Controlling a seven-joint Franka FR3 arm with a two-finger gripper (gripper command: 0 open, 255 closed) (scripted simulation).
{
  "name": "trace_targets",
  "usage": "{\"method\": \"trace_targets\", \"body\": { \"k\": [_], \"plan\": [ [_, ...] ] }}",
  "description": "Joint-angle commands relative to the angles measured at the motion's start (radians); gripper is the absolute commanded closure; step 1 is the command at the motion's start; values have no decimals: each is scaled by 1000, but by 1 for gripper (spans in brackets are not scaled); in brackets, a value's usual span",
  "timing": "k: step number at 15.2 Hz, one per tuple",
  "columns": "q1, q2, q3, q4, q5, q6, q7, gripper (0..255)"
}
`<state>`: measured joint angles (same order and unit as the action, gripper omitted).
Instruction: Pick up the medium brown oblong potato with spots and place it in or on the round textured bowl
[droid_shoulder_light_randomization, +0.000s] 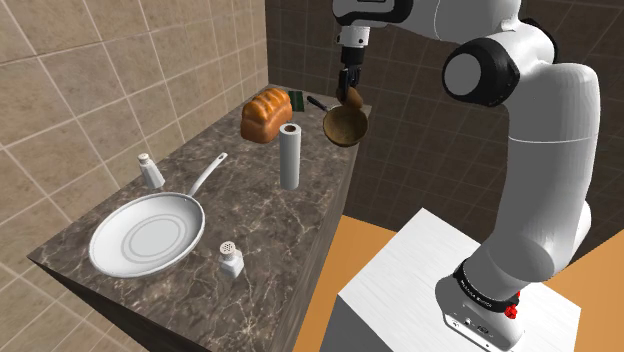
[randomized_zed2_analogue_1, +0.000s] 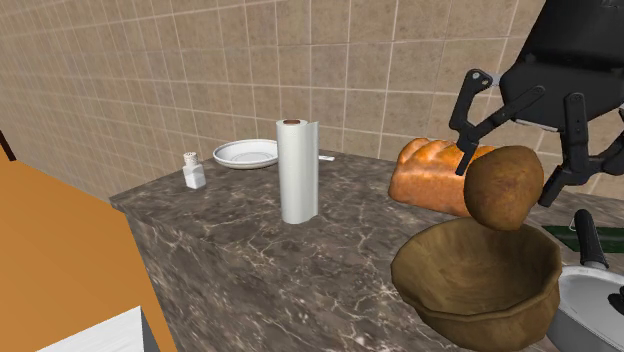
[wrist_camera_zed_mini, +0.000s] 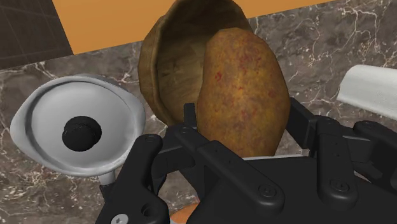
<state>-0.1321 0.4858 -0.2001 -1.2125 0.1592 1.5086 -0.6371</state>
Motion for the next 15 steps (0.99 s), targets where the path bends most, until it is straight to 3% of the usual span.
{"method": "trace_targets", "body": {
  "k": [1,11,15],
  "plan": [
    [0,4,0,-18,1,22,-4,255],
    [9,4,2,-153,2,156,-16,255],
    [9,4,2,-153,2,156,-16,255]
  ]
}}
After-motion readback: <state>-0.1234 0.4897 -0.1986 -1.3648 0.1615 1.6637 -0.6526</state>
